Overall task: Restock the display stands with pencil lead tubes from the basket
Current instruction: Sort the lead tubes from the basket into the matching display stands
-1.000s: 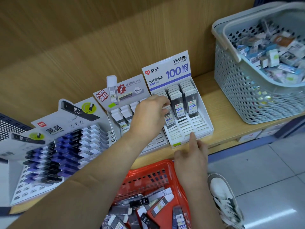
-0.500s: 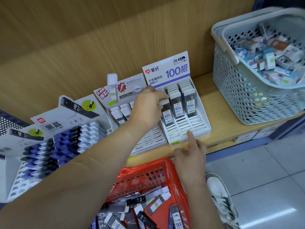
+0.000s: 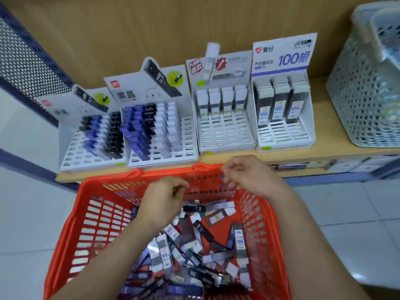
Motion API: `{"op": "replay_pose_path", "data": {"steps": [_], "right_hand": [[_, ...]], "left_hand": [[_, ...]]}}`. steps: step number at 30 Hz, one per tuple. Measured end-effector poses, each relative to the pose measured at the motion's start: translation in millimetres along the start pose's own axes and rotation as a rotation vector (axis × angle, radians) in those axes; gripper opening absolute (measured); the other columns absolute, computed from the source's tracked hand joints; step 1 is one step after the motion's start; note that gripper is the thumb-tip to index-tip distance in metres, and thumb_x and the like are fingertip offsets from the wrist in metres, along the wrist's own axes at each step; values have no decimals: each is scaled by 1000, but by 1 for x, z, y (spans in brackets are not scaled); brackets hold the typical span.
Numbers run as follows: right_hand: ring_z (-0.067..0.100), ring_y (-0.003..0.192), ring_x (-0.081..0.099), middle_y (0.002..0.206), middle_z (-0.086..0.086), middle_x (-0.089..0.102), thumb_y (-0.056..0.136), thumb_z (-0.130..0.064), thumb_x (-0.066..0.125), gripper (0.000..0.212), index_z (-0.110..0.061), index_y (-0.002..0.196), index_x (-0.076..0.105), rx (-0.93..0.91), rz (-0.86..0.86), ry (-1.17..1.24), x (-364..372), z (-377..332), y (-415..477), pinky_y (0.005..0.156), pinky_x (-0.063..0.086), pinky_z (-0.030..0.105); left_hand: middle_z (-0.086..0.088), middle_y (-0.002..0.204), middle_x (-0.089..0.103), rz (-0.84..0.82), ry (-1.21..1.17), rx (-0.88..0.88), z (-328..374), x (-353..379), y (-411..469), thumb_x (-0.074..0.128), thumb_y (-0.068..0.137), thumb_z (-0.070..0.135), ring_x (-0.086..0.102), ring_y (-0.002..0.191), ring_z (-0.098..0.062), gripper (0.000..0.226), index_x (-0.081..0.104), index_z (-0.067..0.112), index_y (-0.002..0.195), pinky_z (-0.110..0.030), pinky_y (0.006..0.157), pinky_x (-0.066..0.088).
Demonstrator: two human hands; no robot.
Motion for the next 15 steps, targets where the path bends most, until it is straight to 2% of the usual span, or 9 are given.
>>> {"op": "replay_pose_path", "data": {"steps": [3,5,8,11,13,15], "right_hand": [[19,92,68,93,0,71,92,-11,62,12,-14,96,72,87,-186,-263,52,29,4,85,52,32],[20,102,63,111,8,69,93,-12,62,24,-7,115,68,163,-249,-335,88,51,4,86,48,29],[25,106,59,130,14,59,97,-20,59,41,-6,135,51,309,-302,-341,138,81,-3,86,46,33],[28,115,57,141,13,51,94,-33,64,67,-12,149,31,415,-274,-383,180,115,-7,87,48,31],[33,132,45,151,15,38,91,-46,64,86,-14,155,17,433,-233,-492,200,131,-6,102,43,37],[37,138,33,152,20,30,88,-57,61,95,-14,155,9,443,-179,-623,215,137,-3,109,36,42]], "left_hand": [[-3,103,72,-179,102,-189,-68,29,-36,56,92,13,65,90,-22,22,70,18,108,-25,69,43],[-8,111,69,-313,112,-313,-106,48,-60,53,96,18,64,95,-26,28,63,17,122,-30,74,47],[-10,109,62,-397,214,-437,-149,67,-85,56,93,32,57,100,-27,41,52,12,130,-32,85,45],[-12,143,38,-455,256,-532,-178,89,-104,59,87,46,34,133,-30,73,28,11,143,-39,108,27],[-13,154,20,-458,210,-568,-190,103,-112,58,85,54,18,142,-30,90,13,9,149,-43,113,18],[-15,156,10,-430,212,-612,-197,114,-116,59,81,60,11,144,-33,103,3,8,150,-45,115,16]]}}
Point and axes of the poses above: each hand's wrist, its own y-axis towards the middle knuckle, its own x-axis out of the palm, z = x × y, the point moved 5 cm from there along y, towards the middle knuckle
